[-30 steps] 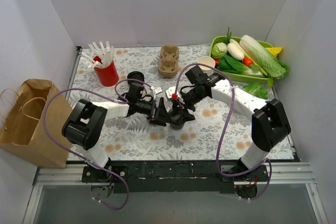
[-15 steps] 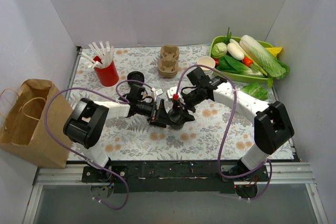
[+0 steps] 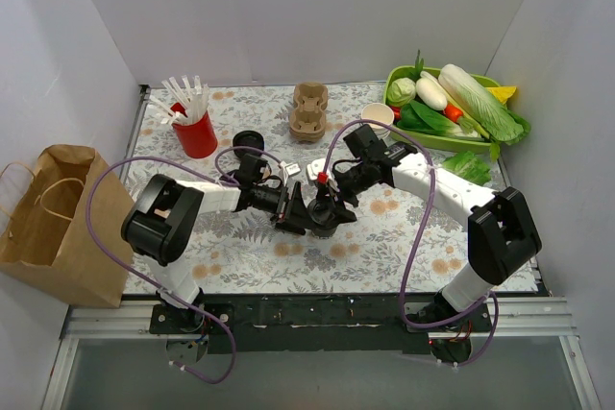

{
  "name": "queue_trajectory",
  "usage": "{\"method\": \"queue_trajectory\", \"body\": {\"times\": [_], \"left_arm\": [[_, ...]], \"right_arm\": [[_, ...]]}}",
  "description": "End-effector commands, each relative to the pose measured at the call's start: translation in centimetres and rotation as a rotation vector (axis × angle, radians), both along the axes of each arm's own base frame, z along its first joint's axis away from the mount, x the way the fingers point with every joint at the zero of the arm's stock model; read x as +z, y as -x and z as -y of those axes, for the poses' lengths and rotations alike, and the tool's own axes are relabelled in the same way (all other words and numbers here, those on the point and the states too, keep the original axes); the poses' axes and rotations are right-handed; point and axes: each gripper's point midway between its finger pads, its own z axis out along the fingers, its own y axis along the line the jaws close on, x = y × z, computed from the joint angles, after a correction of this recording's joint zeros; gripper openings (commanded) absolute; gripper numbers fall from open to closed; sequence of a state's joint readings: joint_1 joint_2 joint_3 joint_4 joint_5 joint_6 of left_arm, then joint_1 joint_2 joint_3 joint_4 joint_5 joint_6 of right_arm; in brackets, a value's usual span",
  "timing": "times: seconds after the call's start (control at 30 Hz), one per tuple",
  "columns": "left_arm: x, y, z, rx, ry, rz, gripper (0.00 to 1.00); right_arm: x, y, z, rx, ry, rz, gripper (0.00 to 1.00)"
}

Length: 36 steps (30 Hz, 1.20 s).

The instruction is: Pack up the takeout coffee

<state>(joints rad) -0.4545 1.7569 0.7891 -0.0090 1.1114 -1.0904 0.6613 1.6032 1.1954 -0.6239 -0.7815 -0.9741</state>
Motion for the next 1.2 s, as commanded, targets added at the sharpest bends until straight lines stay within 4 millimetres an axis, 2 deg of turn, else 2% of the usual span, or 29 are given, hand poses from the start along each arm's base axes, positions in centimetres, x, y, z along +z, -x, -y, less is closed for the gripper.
{"method": "queue_trajectory", "body": {"times": [0.0, 0.07, 0.17, 0.2, 0.27, 0.43, 0.7, 0.87, 0.9, 1.0, 1.1, 1.17], "left_arm": [[-8.3, -1.5, -3.8, 0.138, -0.396, 0.067, 0.93], [-7.0, -2.2, -3.2, 0.126, -0.364, 0.105, 0.93], [-2.2, -3.3, -1.5, 0.083, -0.209, 0.236, 0.96], [0.3, -3.7, -1.1, 0.078, -0.148, 0.304, 0.97], [3.6, -4.4, -0.2, 0.060, -0.064, 0.396, 0.98], [8.1, -5.8, -0.4, 0.071, -0.022, 0.482, 0.98], [10.5, -6.7, -3.0, 0.157, -0.050, 0.538, 0.98], [11.5, -6.6, -3.3, 0.174, -0.050, 0.559, 0.98], [11.6, -6.6, -3.4, 0.177, -0.049, 0.565, 0.98], [12.2, -6.9, -3.5, 0.181, -0.049, 0.576, 0.98], [12.6, -7.2, -3.4, 0.181, -0.047, 0.590, 0.98], [12.7, -7.4, -3.4, 0.183, -0.050, 0.588, 0.98]], "right_arm": [[-3.4, 1.0, 2.0, -0.035, 0.143, -0.044, 0.78], [-3.6, 1.0, 2.2, -0.037, 0.152, -0.039, 0.78], [-3.4, 0.9, 2.5, -0.042, 0.163, -0.022, 0.78], [-3.5, 0.8, 2.7, -0.047, 0.174, -0.011, 0.78], [-3.6, 0.7, 3.1, -0.052, 0.190, 0.003, 0.78], [-3.8, 0.5, 4.4, -0.082, 0.235, 0.048, 0.74], [-2.7, -0.4, 6.5, -0.178, 0.256, 0.054, 0.64], [-1.7, -3.5, 9.5, -0.324, 0.264, -0.003, 0.56], [-1.6, -4.2, 10.8, -0.367, 0.276, -0.024, 0.56], [-1.0, -5.9, 12.5, -0.451, 0.273, -0.066, 0.54], [-0.7, -8.8, 16.2, -0.600, 0.270, -0.101, 0.54], [-0.9, -9.7, 17.4, -0.650, 0.273, -0.129, 0.54]]}}
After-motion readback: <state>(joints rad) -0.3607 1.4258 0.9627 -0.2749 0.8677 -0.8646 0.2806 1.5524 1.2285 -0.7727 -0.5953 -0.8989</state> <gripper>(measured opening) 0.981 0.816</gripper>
